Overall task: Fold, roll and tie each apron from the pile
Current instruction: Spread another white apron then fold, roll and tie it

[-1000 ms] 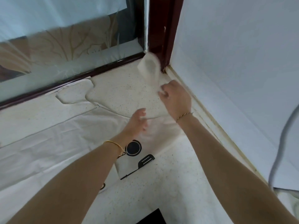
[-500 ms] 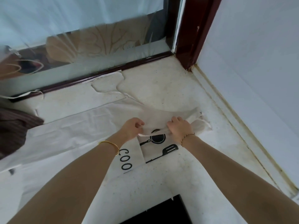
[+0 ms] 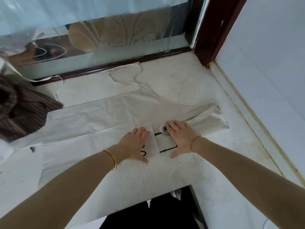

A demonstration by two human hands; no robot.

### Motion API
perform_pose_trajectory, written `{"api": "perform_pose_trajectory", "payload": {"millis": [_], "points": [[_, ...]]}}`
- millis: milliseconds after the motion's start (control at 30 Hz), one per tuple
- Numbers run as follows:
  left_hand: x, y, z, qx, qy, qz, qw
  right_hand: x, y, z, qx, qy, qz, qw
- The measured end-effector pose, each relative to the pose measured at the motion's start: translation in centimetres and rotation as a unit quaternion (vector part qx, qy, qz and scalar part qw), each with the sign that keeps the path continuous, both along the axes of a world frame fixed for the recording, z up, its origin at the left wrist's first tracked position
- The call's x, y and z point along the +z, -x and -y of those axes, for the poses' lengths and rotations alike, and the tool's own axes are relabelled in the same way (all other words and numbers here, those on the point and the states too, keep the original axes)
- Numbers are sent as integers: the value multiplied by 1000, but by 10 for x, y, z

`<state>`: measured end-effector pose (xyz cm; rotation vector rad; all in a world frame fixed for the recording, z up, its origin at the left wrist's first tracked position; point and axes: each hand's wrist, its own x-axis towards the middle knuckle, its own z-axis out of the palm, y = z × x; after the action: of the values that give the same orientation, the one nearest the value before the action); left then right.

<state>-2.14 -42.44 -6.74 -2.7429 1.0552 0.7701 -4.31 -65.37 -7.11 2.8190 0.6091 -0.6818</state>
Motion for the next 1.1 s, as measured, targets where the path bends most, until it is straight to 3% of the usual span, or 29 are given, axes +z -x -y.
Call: {"api": "perform_pose_trajectory", "payload": {"millis": [133,267,533,733,833,933,1100], "points": [[-3,10,-9,-37,-6,21,999,-11,1,-7,25,7,42,999],[5,10,-12,-19,26,3,999,-17,6,-16,13,35,54,998],[12,7,-25,39,110,-14,993,-12,-2,-18,-29,-4,47,998],[17,25,-51,51,-39,20,998,5,-27,-22,-76,-40,38,996],[26,22,-72,150,-111,8,982,23,-46,-22,-72,21,-15,997],[32,12,-100,221,-173,-36,959,41,-62,-17,-76,48,-78,993],[57,-13,-127,171,-251,-183,935,49,-81,0,-88,107,-191,972]]}}
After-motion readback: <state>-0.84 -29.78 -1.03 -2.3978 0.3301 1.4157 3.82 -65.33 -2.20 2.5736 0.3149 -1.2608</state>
